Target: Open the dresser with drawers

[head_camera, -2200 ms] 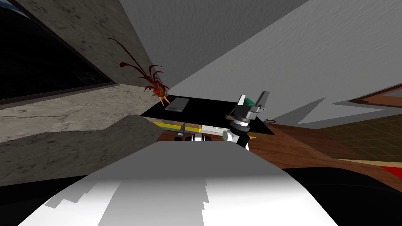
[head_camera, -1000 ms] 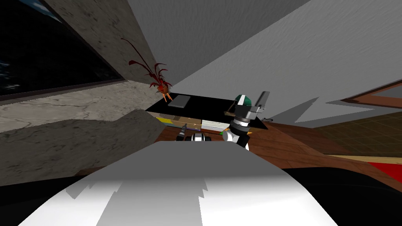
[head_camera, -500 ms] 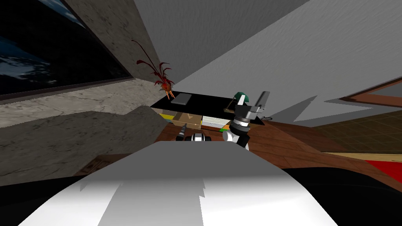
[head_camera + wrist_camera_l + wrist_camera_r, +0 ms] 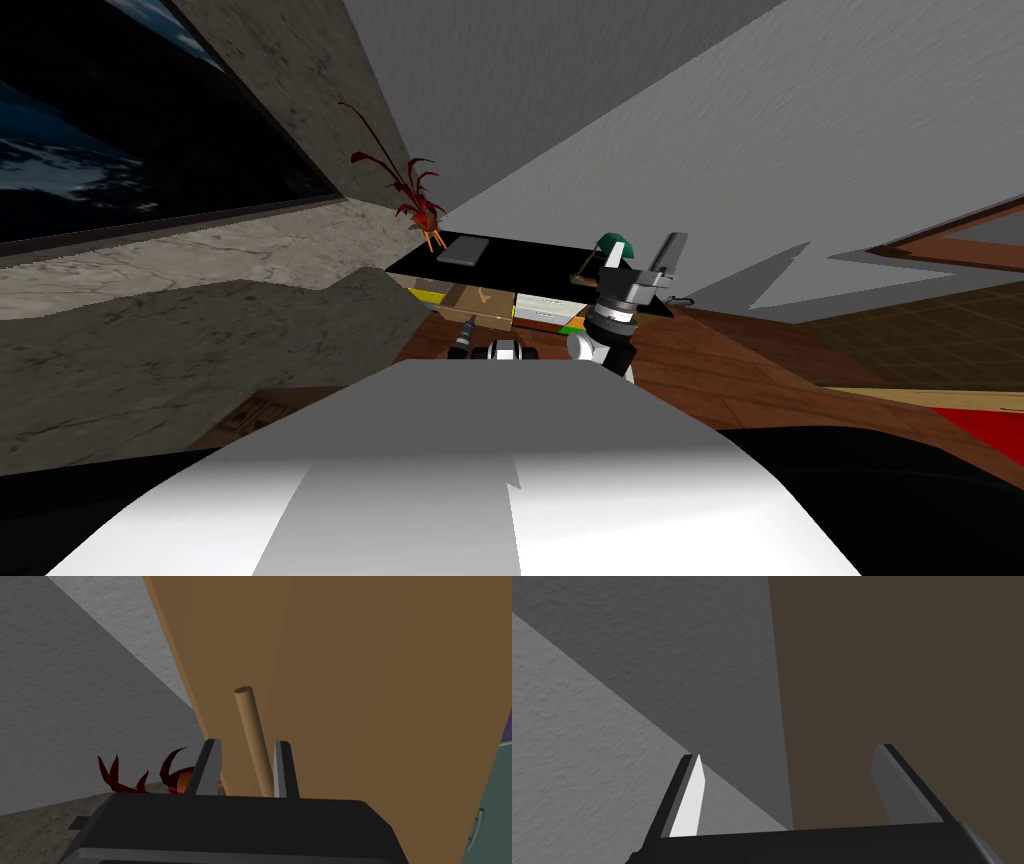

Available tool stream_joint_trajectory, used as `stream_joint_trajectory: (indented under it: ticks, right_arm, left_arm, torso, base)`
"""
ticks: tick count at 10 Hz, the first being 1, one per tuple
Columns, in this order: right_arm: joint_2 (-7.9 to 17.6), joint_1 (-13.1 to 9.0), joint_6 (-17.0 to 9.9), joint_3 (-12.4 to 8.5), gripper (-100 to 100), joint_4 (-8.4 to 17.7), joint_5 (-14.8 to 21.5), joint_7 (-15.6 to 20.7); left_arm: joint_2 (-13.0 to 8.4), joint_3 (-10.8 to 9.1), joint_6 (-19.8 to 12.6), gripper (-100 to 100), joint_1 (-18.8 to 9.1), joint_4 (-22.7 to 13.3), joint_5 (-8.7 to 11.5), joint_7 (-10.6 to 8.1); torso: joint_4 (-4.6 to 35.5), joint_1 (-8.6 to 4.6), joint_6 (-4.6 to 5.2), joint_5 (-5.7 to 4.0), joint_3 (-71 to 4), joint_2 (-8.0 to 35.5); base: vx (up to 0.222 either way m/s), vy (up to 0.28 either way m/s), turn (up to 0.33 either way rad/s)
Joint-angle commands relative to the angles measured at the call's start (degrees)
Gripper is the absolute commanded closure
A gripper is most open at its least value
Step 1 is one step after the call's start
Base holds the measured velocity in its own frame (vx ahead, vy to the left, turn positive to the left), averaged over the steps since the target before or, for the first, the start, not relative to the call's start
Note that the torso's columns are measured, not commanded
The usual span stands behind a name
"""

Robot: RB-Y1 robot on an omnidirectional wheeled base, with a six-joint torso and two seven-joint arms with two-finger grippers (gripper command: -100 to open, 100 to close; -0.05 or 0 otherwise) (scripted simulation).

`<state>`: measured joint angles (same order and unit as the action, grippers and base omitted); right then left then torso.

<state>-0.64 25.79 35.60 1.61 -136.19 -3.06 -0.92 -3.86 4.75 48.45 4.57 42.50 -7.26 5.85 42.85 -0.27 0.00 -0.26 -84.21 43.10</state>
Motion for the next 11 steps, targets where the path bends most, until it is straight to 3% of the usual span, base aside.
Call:
stream_joint_trajectory:
  ticks: [1, 2, 3, 8, 9, 11]
  right_arm:
    - [0.0, -0.01, 0.0, 0.0, 0, 0.01, 0.0, 0.0]
    - [0.0, -0.01, -0.01, 0.0, 0, 0.01, 0.0, 0.0]
    - [0.0, -0.01, -0.01, 0.0, 0, 0.01, 0.0, 0.0]
    - [0.0, 0.0, 0.0, 0.0, 0, 0.0, 0.0, 0.0]
    - [0.0, 0.0, 0.0, 0.0, 0, 0.0, 0.0, 0.0]
    - [0.0, 0.0, 0.0, 0.0, 0, 0.0, 0.0, 0.0]
  left_arm:
    - [-0.19, 0.34, 0.97, 100, 0.12, 1.67, -0.22, -0.29]
    - [-0.19, 0.34, 0.97, 100, 0.12, 1.67, -0.22, -0.29]
    - [-0.52, 0.15, -1.07, -100, -0.79, 0.77, -0.04, -0.74]
    - [-1.14, -0.03, -7.82, -100, -5.17, 3.44, 0.35, -2.28]
    - [-1.14, -0.03, -7.82, -100, -5.17, 3.44, 0.35, -2.28]
    - [-1.61, -0.17, -12.88, -100, -8.46, 5.44, 0.64, -3.43]
  torso:
    - [0.11, -0.01, -0.01, -0.03, 0.12, 0.19]
    - [0.12, -0.13, 0.03, -0.06, 0.1, 0.13]
    - [0.08, -0.12, 0.05, -0.07, -0.06, -0.13]
    - [-0.6, 0.28, 0.01, 0.27, -0.46, -0.97]
    - [-0.4, 0.27, -0.01, 0.18, -0.34, -0.71]
    - [-0.18, 0.15, -0.04, 0.06, -0.18, -0.43]
  base:
    - [-0.172, -0.001, 0.031]
    - [-0.137, 0.016, 0.012]
    - [-0.09, 0.025, 0.001]
    - [-0.079, -0.002, 0.0]
    - [-0.062, 0.01, -0.004]
    - [-0.112, -0.005, 0.001]
